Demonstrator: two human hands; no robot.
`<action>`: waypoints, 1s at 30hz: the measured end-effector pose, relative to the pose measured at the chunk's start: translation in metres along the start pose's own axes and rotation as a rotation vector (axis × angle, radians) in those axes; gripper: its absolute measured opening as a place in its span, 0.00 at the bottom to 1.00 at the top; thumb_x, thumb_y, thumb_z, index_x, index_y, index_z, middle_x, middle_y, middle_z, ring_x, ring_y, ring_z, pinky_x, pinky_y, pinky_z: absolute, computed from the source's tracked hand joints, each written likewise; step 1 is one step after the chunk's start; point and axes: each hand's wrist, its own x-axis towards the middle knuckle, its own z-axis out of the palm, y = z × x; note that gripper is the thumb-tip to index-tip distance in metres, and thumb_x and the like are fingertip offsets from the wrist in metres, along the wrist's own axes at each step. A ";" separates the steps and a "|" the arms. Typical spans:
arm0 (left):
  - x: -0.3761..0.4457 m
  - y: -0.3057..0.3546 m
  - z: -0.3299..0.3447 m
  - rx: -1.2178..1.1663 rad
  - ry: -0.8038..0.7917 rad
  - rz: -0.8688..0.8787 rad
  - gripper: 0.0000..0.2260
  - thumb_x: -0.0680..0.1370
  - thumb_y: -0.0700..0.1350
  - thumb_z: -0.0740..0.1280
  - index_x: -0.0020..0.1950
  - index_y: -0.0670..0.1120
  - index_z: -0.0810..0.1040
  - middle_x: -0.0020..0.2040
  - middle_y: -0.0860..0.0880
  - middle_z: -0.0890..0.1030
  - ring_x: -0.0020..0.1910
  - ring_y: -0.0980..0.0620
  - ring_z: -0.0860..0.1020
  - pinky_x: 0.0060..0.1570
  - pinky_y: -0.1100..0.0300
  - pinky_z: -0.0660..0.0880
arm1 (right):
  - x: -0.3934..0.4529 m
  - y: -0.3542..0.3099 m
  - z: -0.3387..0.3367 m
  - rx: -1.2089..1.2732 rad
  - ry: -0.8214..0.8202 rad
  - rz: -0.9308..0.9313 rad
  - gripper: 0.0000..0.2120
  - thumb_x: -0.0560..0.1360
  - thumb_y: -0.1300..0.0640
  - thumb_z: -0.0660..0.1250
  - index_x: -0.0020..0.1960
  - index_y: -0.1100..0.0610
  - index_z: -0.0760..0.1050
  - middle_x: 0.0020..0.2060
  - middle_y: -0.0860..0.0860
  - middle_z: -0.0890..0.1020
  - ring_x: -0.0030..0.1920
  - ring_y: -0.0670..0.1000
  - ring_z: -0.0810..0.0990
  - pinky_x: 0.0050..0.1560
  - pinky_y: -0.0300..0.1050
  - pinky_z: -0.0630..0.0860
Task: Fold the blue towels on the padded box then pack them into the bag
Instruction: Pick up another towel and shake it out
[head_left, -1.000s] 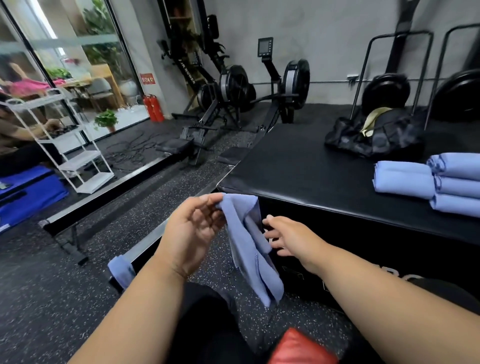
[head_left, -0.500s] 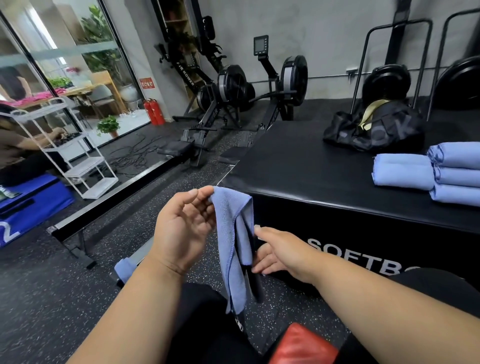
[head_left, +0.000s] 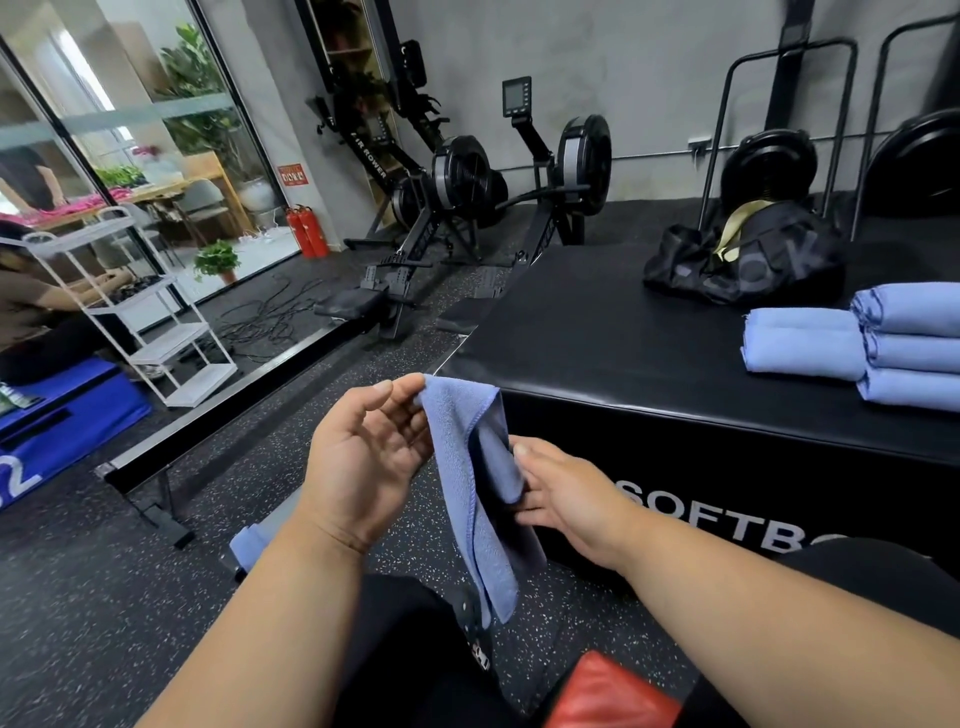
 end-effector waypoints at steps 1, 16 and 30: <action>0.000 0.000 0.000 0.000 -0.003 -0.001 0.14 0.75 0.49 0.65 0.51 0.43 0.85 0.51 0.44 0.82 0.50 0.47 0.79 0.61 0.51 0.73 | 0.001 -0.002 -0.002 0.021 0.029 -0.017 0.17 0.87 0.44 0.59 0.74 0.43 0.72 0.62 0.49 0.86 0.62 0.56 0.84 0.68 0.56 0.77; 0.002 -0.018 -0.006 0.381 -0.068 -0.062 0.23 0.75 0.56 0.64 0.61 0.41 0.85 0.53 0.44 0.84 0.53 0.48 0.78 0.63 0.49 0.69 | -0.013 -0.040 0.004 -0.193 0.179 -0.334 0.20 0.85 0.46 0.63 0.54 0.63 0.81 0.46 0.61 0.82 0.44 0.61 0.78 0.42 0.44 0.75; 0.010 -0.051 -0.040 0.449 0.100 -0.176 0.30 0.67 0.61 0.72 0.64 0.47 0.79 0.52 0.47 0.87 0.42 0.54 0.80 0.43 0.60 0.74 | -0.003 -0.085 -0.016 0.490 0.012 -0.218 0.19 0.86 0.56 0.60 0.65 0.72 0.73 0.61 0.68 0.79 0.68 0.61 0.78 0.73 0.56 0.70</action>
